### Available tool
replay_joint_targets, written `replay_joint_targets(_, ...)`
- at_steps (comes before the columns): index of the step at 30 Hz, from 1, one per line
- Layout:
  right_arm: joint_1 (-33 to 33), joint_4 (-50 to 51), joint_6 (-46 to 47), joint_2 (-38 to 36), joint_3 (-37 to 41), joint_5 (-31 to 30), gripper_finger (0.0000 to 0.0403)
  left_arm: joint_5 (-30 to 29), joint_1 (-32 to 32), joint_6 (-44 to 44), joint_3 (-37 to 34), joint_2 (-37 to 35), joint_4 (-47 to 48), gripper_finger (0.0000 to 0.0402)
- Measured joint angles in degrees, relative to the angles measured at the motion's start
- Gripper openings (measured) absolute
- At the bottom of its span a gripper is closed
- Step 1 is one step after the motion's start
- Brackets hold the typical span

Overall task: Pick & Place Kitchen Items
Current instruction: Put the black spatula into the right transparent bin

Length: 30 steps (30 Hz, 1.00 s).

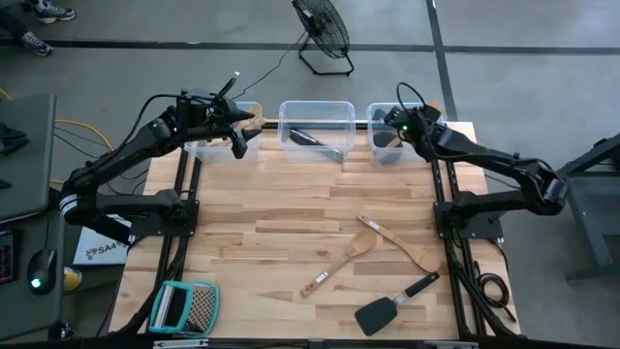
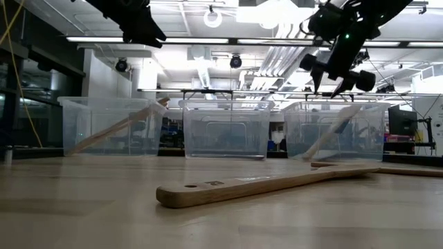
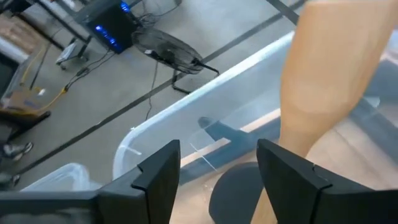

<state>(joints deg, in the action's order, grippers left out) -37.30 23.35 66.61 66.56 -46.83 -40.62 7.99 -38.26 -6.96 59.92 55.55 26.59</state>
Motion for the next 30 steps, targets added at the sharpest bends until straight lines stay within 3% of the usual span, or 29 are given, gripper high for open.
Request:
replay_joint_targets(18, 0.07, -2.21, -31.15, -16.05, 0.00, 13.66, 0.0199, -2.77, 0.00, 13.98, -0.02, 0.02, -4.09, 0.0251)
replay_joint_targets(30, 0.07, -1.88, -45.85, -20.98, 0.00, 30.93, 0.0199, -4.55, 0.02, 22.73, -0.02, 0.04, -2.53, 0.0251)
